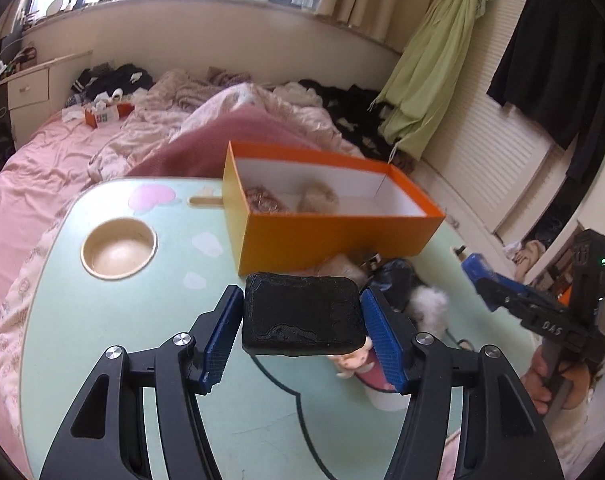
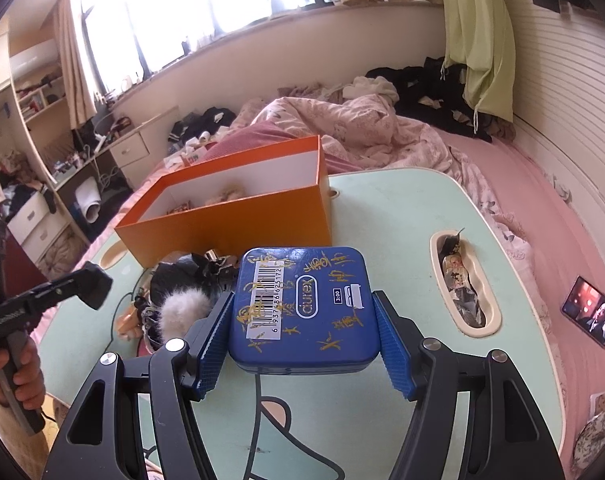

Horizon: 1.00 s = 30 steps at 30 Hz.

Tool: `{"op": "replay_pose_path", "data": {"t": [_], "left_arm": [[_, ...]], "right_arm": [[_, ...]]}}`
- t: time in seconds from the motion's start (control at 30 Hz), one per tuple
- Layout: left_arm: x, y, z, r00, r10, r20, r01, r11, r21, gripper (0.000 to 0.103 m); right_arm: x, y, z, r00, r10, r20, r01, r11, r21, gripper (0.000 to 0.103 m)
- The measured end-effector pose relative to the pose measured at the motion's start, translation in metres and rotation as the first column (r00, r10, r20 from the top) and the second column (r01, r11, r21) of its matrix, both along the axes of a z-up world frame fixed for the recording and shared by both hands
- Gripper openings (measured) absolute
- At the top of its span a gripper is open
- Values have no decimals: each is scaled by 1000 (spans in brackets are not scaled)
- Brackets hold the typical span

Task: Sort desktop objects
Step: 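Lower the black pouch into the orange box with left gripper while right gripper lowers the tin in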

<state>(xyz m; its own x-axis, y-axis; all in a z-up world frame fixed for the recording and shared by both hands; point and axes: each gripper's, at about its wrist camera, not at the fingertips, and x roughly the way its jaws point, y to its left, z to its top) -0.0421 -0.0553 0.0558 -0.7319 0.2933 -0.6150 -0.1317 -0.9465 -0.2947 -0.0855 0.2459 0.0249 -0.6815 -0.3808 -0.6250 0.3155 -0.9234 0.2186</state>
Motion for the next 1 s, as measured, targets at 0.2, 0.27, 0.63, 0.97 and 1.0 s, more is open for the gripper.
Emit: {"op": "replay_pose_path", "data": {"t": [0.2, 0.27, 0.63, 0.97, 1.0], "left_arm": [[-31, 18, 29, 999, -35, -36, 34, 999, -35, 62], [-53, 25, 35, 999, -28, -27, 26, 998, -53, 62], [-147, 37, -2, 992, 39, 122, -33, 998, -51, 62], [-102, 37, 21, 999, 47, -17, -48, 996, -78, 79], [-91, 38, 26, 999, 38, -33, -40, 996, -84, 79]], "right_arm": [[-20, -17, 29, 997, 55, -46, -56, 998, -22, 67], [-37, -28, 39, 997, 60, -47, -61, 998, -15, 67], [-134, -92, 17, 996, 19, 82, -30, 989, 144, 67], [-108, -67, 38, 1000, 10, 23, -11, 999, 48, 81], [-97, -64, 42, 1000, 22, 13, -23, 999, 40, 81]]}}
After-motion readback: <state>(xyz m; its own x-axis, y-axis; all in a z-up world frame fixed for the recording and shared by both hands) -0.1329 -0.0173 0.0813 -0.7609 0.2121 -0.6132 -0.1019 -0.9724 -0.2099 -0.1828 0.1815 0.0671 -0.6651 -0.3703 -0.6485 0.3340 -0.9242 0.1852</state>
